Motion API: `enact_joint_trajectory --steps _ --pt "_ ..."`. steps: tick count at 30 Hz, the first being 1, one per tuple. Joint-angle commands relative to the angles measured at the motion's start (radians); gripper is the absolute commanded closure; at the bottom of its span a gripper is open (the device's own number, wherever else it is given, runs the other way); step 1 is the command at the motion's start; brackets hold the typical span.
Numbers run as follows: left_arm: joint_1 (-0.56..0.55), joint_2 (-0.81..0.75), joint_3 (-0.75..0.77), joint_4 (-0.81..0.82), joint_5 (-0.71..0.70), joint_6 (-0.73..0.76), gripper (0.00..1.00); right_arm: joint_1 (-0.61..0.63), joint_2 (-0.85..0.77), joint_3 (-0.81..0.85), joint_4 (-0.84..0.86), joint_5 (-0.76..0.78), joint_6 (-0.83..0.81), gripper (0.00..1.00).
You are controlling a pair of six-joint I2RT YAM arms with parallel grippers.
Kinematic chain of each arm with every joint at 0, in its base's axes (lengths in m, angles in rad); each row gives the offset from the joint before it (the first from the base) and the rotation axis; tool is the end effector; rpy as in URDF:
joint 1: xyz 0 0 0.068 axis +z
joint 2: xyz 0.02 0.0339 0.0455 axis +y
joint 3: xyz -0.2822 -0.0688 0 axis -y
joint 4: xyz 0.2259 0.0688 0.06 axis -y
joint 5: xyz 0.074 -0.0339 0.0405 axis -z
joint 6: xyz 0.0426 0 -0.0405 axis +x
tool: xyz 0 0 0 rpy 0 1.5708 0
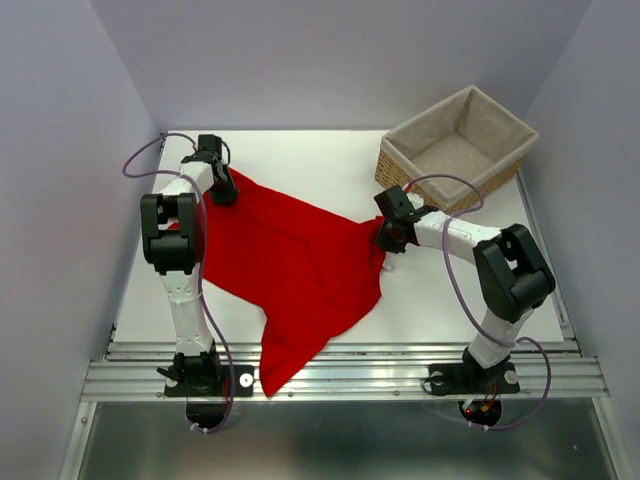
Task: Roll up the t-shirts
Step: Fold the T-shirt at the center of the board.
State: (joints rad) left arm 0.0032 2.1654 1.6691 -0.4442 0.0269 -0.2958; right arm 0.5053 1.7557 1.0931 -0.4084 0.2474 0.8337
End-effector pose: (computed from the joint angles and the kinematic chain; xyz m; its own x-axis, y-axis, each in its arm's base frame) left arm 0.4740 0.0004 0.1983 -0.7765 -0.2939 -0.5574 -0.2234 0.9555 -0.1926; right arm 0.3044 0.1565 0.1980 -0.7877 0.3847 -0.4813 0.3222 0.9230 0.2104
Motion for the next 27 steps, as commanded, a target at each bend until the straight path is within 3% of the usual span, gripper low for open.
enact_joint_trajectory --steps 1,2,4,15,25,27 --pt "0.026 0.03 0.024 -0.014 -0.012 0.003 0.78 0.004 0.001 0.017 0.042 0.016 -0.001 0.8" --pt "0.029 0.037 0.029 -0.017 -0.01 0.001 1.0 0.004 -0.001 0.014 0.04 0.023 -0.002 0.89" --pt "0.037 0.048 0.046 -0.024 -0.007 0.003 1.0 0.004 -0.016 0.005 0.042 0.035 -0.002 0.99" --pt "0.067 0.045 0.11 -0.034 -0.016 -0.02 1.0 0.013 -0.231 -0.085 0.017 0.044 -0.001 0.99" --pt "0.067 0.025 0.084 -0.008 0.005 -0.031 1.0 0.122 -0.302 -0.257 0.006 0.072 0.16 0.99" --pt "0.067 0.034 0.09 -0.013 0.014 -0.034 1.0 0.133 -0.276 -0.292 0.005 0.073 0.197 0.92"
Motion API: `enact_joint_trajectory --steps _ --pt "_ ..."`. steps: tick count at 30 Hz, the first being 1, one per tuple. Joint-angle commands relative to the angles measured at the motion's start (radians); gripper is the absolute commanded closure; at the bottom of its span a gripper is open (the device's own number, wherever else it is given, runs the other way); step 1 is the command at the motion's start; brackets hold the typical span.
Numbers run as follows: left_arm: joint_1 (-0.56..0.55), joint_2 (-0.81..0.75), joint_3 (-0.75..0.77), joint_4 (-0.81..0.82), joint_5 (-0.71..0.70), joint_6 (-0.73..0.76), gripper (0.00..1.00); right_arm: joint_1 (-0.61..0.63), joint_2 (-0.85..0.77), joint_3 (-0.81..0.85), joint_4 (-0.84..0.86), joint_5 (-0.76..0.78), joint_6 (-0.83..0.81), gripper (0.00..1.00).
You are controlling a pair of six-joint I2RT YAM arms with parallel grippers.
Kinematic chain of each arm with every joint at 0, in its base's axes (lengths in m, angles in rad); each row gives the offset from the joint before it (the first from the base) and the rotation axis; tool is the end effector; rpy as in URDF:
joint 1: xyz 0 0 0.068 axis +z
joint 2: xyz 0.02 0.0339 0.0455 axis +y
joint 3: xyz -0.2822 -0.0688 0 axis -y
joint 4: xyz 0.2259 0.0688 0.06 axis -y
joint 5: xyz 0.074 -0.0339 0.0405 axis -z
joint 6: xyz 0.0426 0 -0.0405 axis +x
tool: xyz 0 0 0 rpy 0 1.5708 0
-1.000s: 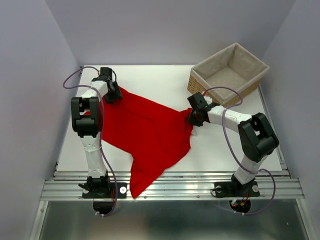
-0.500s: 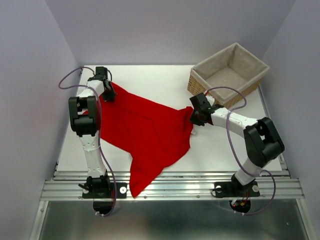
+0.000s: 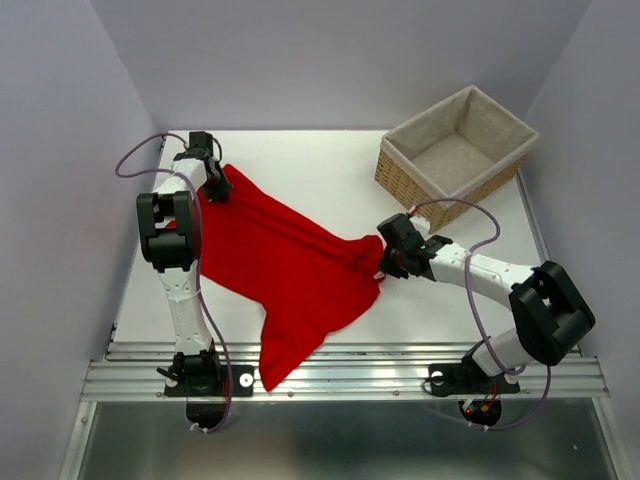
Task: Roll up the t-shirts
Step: Fold the T-shirt at the center of the board.
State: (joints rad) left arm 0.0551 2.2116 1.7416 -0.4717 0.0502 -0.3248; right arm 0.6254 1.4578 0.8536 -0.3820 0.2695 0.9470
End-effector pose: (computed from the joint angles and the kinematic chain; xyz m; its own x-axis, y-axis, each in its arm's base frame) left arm 0.4852 0.0246 0.1967 -0.7570 -0.3610 -0.5447 -0.2818 0.9324 -0.2262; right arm 0.2269 0.1498 0.2190 -0.7563 0.4189 -0.5026 0.2887 0.9030 0.3182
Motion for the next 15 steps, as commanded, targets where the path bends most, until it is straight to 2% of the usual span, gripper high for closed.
enact_joint_trajectory --steps 1,4,5,8,15 --pt "0.015 -0.007 0.021 0.012 -0.007 -0.003 1.0 0.013 0.032 -0.056 -0.041 0.054 0.091 0.87" --pt "0.015 -0.003 0.036 0.005 -0.003 0.003 1.0 0.013 0.004 -0.051 -0.061 0.092 0.084 0.77" --pt "0.017 -0.001 0.045 -0.001 -0.003 0.009 1.0 0.013 -0.029 -0.035 -0.061 0.108 0.055 0.67" --pt "0.017 0.0 0.056 -0.01 -0.001 0.015 1.0 0.013 -0.048 0.046 -0.067 0.165 -0.033 0.53" --pt "0.015 -0.024 0.024 0.001 0.023 0.018 1.0 0.013 0.076 0.278 -0.12 0.158 -0.117 0.48"
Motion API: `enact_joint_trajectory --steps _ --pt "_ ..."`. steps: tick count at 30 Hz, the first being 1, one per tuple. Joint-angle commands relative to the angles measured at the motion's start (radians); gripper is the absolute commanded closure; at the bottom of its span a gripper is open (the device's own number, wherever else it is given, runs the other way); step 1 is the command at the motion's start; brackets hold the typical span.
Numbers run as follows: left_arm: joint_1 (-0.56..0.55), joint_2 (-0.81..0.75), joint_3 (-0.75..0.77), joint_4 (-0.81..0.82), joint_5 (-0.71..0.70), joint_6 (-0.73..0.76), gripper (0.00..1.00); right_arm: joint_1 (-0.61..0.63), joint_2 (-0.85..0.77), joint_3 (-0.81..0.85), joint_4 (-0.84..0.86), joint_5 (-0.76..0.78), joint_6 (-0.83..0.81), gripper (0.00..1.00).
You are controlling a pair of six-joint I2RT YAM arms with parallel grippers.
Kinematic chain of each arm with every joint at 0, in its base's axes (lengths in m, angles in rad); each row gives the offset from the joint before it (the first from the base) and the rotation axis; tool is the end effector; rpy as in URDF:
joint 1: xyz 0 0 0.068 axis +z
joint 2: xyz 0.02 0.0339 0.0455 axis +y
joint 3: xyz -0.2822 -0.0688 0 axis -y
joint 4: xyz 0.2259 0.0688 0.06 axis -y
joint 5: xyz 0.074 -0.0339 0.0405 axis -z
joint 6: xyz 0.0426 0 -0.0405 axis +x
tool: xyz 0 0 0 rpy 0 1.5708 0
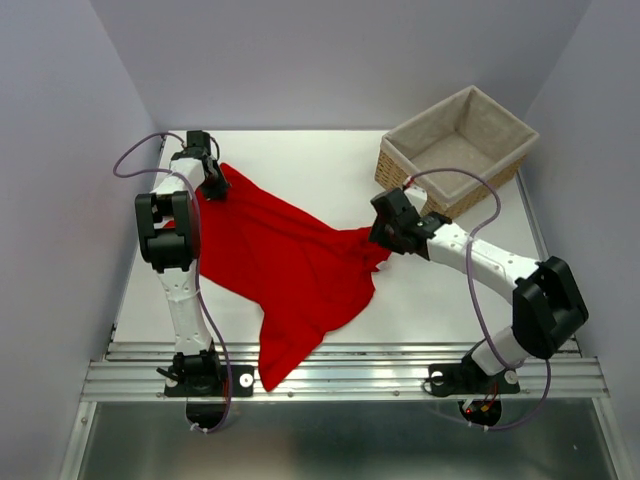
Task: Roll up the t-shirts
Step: Fold the T-shirt at the center of the board.
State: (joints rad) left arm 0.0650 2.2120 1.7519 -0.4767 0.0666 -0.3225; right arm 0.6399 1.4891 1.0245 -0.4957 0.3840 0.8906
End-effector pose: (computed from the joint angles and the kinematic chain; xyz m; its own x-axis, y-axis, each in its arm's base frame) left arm 0.4860 0.0288 0.1992 -0.7544 -0.3660 -0.5448 -0.2790 0.9302 -0.2386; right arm 0.2429 0.1609 0.2542 -0.7099 0.3702 -0.5992 0.2711 0.9288 0.2526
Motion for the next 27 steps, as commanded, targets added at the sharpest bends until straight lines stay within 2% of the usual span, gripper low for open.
enact_joint_trajectory --steps 1,7,15,23,27 --pt "0.006 -0.028 0.008 0.007 0.004 0.017 1.0 -0.002 0.093 0.167 -0.02 0.044 -0.076 0.45" --pt "0.006 -0.04 -0.006 0.01 0.01 0.02 1.0 -0.002 0.342 0.393 -0.124 0.064 -0.122 0.42" --pt "0.006 -0.046 -0.012 0.013 0.016 0.023 1.0 -0.002 0.552 0.649 -0.242 0.156 -0.19 0.43" --pt "0.006 -0.04 -0.017 0.018 0.021 0.025 1.0 -0.011 0.603 0.663 -0.268 0.158 -0.197 0.51" --pt "0.006 -0.035 -0.012 0.018 0.022 0.025 1.0 -0.031 0.593 0.651 -0.265 0.151 -0.193 0.65"
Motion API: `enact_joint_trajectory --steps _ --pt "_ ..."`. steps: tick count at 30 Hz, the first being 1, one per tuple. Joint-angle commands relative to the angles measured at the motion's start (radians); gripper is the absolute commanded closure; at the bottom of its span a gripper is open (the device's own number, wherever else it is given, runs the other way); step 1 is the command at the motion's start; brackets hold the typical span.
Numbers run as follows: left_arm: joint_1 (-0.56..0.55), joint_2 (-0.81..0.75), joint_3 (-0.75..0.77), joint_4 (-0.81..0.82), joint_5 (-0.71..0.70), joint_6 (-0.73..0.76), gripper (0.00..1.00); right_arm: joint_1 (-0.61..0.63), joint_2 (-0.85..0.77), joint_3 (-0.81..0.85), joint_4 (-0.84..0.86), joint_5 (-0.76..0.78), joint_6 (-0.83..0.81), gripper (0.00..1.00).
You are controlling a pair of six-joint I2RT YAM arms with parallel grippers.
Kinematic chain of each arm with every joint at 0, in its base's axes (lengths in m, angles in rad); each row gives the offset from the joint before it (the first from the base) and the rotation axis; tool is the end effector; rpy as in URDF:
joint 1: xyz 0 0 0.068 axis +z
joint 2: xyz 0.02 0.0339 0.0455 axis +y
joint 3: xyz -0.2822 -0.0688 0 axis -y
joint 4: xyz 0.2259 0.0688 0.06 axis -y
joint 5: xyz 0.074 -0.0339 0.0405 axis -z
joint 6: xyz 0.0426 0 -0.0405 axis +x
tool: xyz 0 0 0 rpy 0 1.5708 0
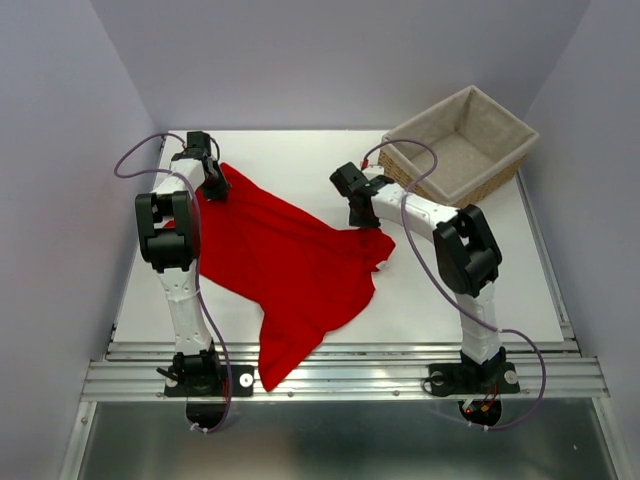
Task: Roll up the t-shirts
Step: Fold the T-shirt at the center of the board.
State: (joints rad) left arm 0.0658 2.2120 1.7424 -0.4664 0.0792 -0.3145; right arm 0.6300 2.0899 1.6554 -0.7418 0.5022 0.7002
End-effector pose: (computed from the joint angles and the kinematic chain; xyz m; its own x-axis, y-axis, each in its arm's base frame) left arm 0.4856 0.0286 0.1971 -0.7582 -0.3590 -0.5442 -0.2664 0.9325 -0.2440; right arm 0.3619 0.2385 0.2151 -0.8069 0.1107 -0.5803 0.2001 0.9754 -0.0922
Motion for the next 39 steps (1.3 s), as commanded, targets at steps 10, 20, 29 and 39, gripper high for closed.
enact_joint_trajectory --steps 10,20,29,39 --pt "0.005 -0.034 0.005 0.005 0.011 0.017 1.0 -0.064 -0.086 -0.06 0.022 -0.001 0.012 0.99" --pt "0.005 -0.04 0.002 0.006 0.014 0.014 1.0 -0.064 -0.16 -0.072 0.091 -0.083 0.007 0.75" --pt "0.005 -0.043 0.0 0.005 0.013 0.015 1.0 -0.064 -0.085 -0.014 0.09 -0.157 -0.047 0.47" --pt "0.005 -0.04 0.003 0.003 0.014 0.011 1.0 -0.055 -0.053 -0.037 0.07 -0.198 -0.057 0.46"
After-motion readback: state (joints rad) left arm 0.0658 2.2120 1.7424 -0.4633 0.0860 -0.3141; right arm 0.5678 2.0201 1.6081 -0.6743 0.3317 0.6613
